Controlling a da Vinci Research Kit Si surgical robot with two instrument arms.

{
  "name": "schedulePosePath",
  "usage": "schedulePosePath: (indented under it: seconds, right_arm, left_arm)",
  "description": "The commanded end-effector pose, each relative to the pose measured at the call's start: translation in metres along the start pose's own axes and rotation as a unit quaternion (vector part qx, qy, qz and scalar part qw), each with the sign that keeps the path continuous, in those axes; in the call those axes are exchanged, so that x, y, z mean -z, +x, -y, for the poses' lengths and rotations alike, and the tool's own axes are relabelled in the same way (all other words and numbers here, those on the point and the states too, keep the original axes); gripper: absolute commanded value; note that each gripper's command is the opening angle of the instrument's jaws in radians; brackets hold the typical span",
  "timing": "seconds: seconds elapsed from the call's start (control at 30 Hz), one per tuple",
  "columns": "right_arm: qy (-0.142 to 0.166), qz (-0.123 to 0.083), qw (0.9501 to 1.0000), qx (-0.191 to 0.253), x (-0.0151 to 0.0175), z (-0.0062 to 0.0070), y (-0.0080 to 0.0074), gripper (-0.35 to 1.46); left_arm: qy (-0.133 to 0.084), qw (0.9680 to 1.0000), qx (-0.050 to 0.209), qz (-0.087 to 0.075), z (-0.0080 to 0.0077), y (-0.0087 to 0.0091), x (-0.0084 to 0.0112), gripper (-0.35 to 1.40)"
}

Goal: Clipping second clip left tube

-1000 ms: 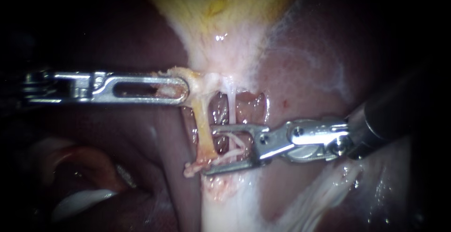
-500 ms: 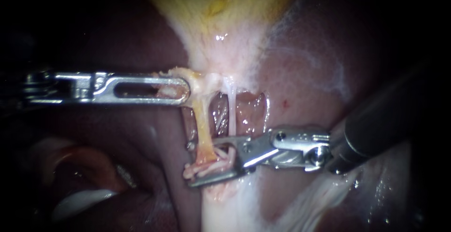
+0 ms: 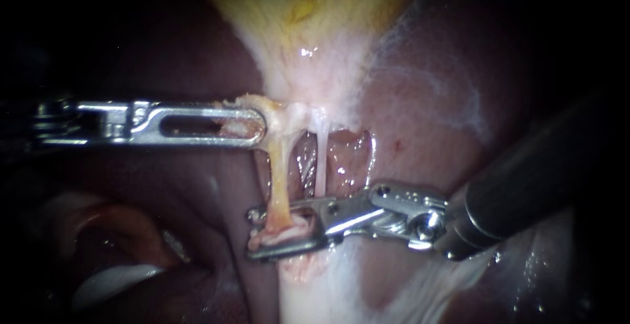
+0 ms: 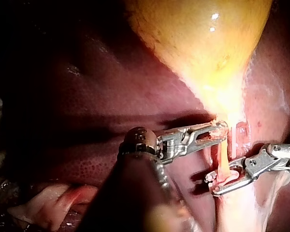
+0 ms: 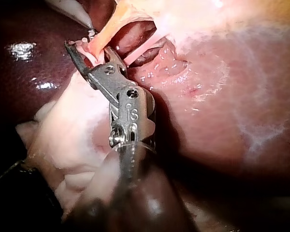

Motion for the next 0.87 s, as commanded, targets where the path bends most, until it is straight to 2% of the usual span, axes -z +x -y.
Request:
schedulePosePath:
  seconds: [0.03,0.1,0.27,0.87]
  right_arm:
    - [0.000,0.000,1.0000,-0.002,0.0001,0.0001,0.0001,-0.22]
    - [0.000,0.000,0.9998,-0.020,0.0004,0.0000,0.0000,-0.35]
    - [0.000,0.000,0.9992,-0.040,0.0010,-0.0002,-0.0003,-0.35]
    - [0.001,0.002,0.9992,-0.039,0.0016,0.0000,-0.0005,-0.35]
  left_arm:
    - [0.000,1.0000,0.000,0.000,0.0000,0.0000,0.0000,-0.35]
    - [0.000,1.0000,0.000,0.000,-0.0001,0.0000,0.0000,-0.35]
    - [0.000,1.0000,0.000,0.000,-0.0001,0.0000,-0.0001,-0.35]
    - [0.000,1.0000,0.000,0.000,-0.0002,0.0000,-0.0001,-0.35]
